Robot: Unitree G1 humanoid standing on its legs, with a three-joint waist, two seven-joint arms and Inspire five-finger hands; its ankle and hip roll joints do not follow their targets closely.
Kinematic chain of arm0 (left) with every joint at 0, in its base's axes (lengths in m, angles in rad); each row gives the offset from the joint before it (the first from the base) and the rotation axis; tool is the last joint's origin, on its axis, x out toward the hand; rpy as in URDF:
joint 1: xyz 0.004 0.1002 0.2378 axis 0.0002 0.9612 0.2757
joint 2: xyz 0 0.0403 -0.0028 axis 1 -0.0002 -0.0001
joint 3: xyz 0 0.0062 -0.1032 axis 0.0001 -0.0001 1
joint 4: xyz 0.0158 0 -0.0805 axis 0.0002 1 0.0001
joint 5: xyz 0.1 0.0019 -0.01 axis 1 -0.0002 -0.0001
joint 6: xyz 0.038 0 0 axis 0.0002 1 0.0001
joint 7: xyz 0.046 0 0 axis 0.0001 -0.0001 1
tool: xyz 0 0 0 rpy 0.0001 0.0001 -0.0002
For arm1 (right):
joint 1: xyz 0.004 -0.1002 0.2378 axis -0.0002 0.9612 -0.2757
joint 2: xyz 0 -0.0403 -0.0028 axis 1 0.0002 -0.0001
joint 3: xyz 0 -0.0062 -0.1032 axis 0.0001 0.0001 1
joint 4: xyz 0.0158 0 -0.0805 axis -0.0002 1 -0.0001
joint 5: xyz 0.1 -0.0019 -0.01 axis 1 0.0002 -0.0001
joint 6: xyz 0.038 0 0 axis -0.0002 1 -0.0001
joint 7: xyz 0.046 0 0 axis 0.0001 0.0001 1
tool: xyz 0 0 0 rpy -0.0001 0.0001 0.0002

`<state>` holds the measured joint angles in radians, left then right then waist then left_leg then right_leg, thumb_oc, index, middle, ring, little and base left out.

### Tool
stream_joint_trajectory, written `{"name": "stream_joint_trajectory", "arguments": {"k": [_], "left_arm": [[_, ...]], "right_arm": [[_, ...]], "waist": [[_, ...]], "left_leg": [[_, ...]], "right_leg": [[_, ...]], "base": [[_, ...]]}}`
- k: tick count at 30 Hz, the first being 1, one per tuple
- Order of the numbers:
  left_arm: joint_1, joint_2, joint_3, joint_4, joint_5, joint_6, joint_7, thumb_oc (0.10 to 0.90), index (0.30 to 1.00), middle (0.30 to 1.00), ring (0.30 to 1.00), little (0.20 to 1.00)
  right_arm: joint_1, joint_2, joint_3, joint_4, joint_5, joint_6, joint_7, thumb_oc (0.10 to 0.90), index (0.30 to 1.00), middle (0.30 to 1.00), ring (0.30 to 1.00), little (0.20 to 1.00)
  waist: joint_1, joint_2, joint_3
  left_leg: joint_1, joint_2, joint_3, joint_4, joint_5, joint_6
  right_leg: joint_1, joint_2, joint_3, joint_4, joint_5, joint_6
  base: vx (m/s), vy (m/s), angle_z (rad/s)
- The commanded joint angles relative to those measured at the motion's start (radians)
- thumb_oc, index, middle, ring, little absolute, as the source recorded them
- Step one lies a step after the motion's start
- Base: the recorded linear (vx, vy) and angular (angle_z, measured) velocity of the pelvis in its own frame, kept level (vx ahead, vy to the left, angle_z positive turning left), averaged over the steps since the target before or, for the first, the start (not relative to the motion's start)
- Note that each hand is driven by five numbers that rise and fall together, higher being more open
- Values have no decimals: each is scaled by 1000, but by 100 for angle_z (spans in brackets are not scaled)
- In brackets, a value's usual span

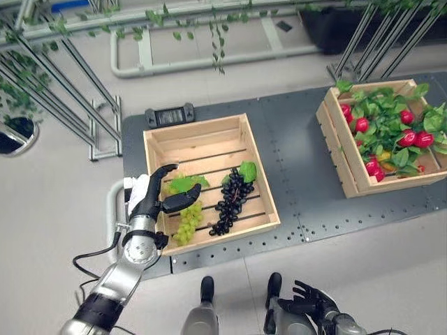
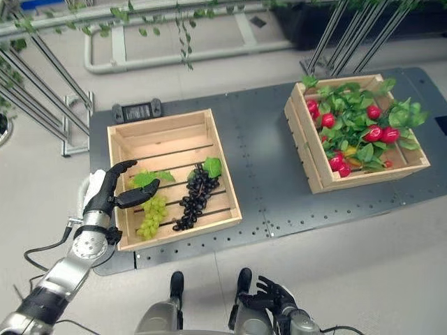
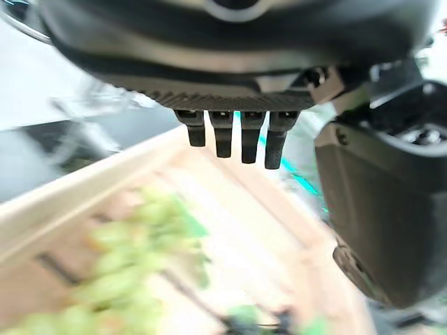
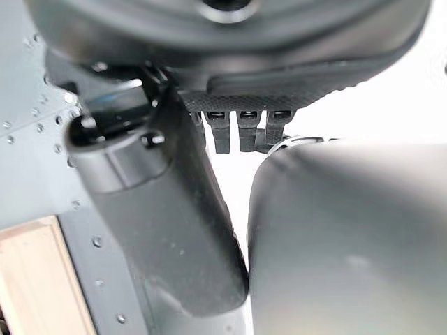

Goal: Pick up the fruits from the basket on one side to the basket on the other side

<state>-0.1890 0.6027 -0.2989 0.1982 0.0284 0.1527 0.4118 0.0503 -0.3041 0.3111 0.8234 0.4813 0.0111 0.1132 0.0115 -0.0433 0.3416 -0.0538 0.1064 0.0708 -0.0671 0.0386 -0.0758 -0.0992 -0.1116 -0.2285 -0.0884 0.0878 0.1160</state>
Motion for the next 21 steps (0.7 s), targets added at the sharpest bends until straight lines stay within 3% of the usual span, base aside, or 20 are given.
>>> {"name": "stream_joint_trajectory", "arguments": {"k": [1,4,6,8,13,15,21], "left_arm": [[-155,-20,-13,-3,36,13,91,800,900,900,900,900],[-199,-12,-44,32,125,51,83,800,900,900,900,900],[-237,32,-77,41,196,92,47,800,900,900,900,900],[-259,66,-90,43,247,93,1,800,900,900,900,900],[-288,232,-113,5,364,101,-125,800,900,900,900,900],[-276,311,-99,-31,418,110,-153,800,900,900,900,900],[-232,422,-29,-104,527,89,-143,800,900,900,900,900]], "right_arm": [[-4,-22,46,-54,43,-15,-21,800,900,900,900,900],[-12,-25,54,-54,49,-26,-17,800,900,900,900,900],[-13,-35,58,-62,49,-30,-15,800,900,900,900,900],[-12,-45,55,-68,44,-32,-12,800,900,900,900,900],[2,-93,26,-95,50,-27,3,800,900,900,900,900],[9,-112,13,-103,61,-25,10,800,900,900,900,900],[24,-128,-13,-110,75,-37,16,800,900,900,900,900]], "waist": [[-34,-19,10],[-41,-24,26],[-48,-24,37],[-53,-20,44],[-62,6,63],[-59,15,73],[-45,31,84]], "left_leg": [[-46,-16,42,75,-48,22],[-57,-16,42,89,-51,22],[-65,-18,45,100,-53,22],[-71,-20,45,107,-54,21],[-77,-25,45,117,-52,17],[-81,-26,42,119,-49,15],[-89,-35,34,119,-49,12]], "right_leg": [[-50,-24,81,106,-56,15],[-57,-22,86,109,-57,14],[-61,-23,90,111,-57,15],[-65,-23,93,114,-57,16],[-63,-30,94,113,-57,19],[-62,-34,92,113,-57,20],[-58,-43,80,104,-53,21]], "base": [[0,0,0],[0,0,0],[-9,39,-2],[-10,55,-7],[5,59,-3],[1,16,0],[-5,-1,1]]}}
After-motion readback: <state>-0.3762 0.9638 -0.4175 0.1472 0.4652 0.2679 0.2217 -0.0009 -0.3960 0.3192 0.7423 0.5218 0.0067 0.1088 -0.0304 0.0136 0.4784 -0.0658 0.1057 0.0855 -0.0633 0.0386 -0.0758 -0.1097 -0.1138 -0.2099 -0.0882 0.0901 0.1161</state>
